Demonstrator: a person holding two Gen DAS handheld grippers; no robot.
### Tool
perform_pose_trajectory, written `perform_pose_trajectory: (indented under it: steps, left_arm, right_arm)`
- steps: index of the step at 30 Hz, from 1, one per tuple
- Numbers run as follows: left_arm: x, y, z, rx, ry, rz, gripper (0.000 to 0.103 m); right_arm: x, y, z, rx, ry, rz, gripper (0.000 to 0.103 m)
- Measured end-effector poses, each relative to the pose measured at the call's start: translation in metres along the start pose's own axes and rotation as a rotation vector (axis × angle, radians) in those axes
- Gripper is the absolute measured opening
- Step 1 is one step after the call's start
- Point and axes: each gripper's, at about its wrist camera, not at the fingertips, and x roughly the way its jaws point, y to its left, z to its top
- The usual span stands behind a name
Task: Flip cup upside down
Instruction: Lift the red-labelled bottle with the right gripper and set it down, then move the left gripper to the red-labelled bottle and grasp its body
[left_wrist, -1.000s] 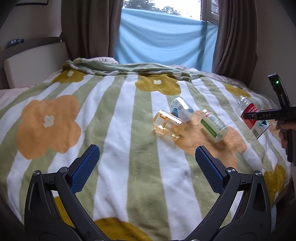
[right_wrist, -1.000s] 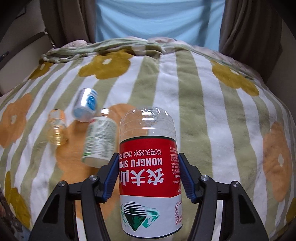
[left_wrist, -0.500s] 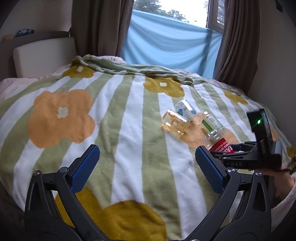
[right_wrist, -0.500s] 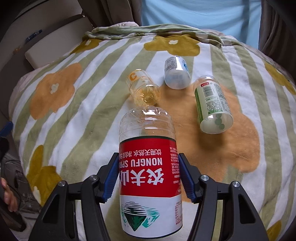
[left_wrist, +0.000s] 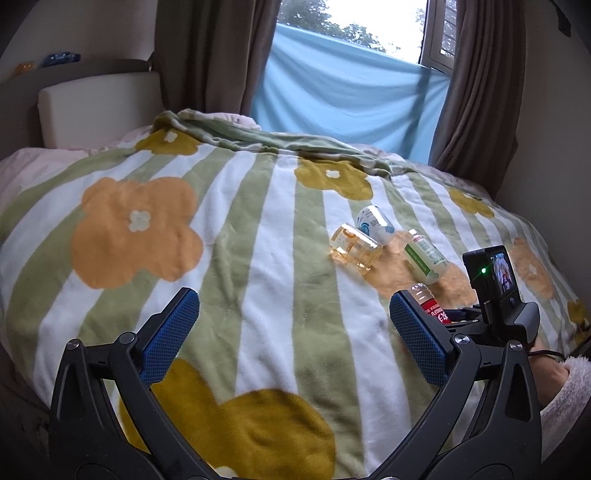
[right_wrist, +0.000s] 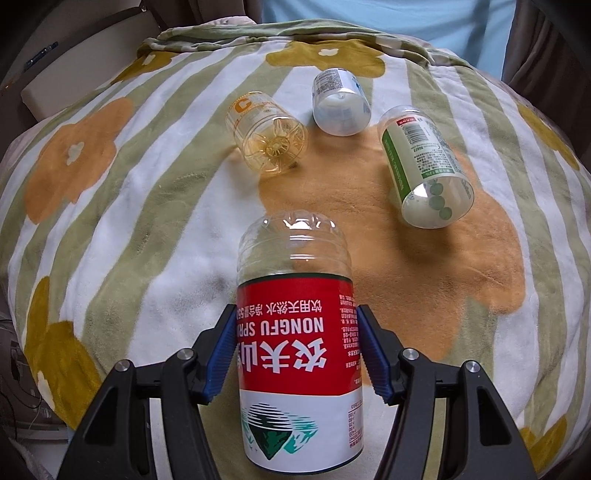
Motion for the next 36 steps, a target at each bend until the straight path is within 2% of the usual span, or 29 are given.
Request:
perform_pose_trajectory:
  steps: [2, 3, 4, 6, 8, 12, 17, 22, 25, 29, 32, 36]
  left_arm:
    - [-0.001, 0.001, 0.000, -0.007, -0.001, 0.022, 0.103]
    - [-0.001, 0.001, 0.001, -0.010, 0.003, 0.027, 0.103]
    - [-0.001, 0.000, 0.002, -0.012, 0.008, 0.029, 0.103]
    - [-0.001, -0.002, 0.004, -0.010, 0.015, 0.031, 0.103]
    - [-0.001, -0.004, 0.004, -0.001, 0.019, 0.033, 0.103]
    - [0.007, -0.022, 0.010, 0.016, 0.060, 0.021, 0.103]
    - [0.027, -0.064, 0.022, 0.061, 0.135, -0.012, 0.103]
    - [0.065, -0.109, 0.034, 0.047, 0.288, -0.071, 0.103]
    - [0.103, -0.141, 0.034, 0.065, 0.449, -0.117, 0.103]
    - [0.161, -0.171, 0.018, 0.083, 0.648, -0.079, 0.103]
    - [0.191, -0.177, 0.005, 0.047, 0.727, -0.037, 0.103]
    - [0.216, -0.183, -0.005, 0.017, 0.788, 0.013, 0.103]
  right_arm:
    - [-0.002, -0.002, 0.000, 0.021, -0.006, 0.031, 0.077]
    - [-0.005, -0.003, 0.000, 0.029, -0.009, 0.037, 0.090]
    - [-0.008, -0.003, -0.001, 0.033, -0.020, 0.037, 0.095]
    - [-0.017, -0.006, -0.002, 0.036, -0.045, 0.047, 0.095]
    - [-0.030, -0.011, -0.005, 0.037, -0.080, 0.059, 0.103]
    - [-0.061, -0.023, -0.019, 0.027, -0.178, 0.087, 0.103]
    - [-0.101, -0.035, -0.046, -0.026, -0.273, 0.048, 0.103]
    - [-0.141, -0.046, -0.083, -0.073, -0.434, -0.018, 0.103]
    - [-0.154, -0.056, -0.098, -0.073, -0.520, -0.012, 0.103]
    - [-0.156, -0.072, -0.111, -0.024, -0.574, 0.054, 0.103]
    - [-0.151, -0.079, -0.116, 0.004, -0.582, 0.089, 0.103]
    - [-0.142, -0.088, -0.123, 0.021, -0.576, 0.121, 0.103]
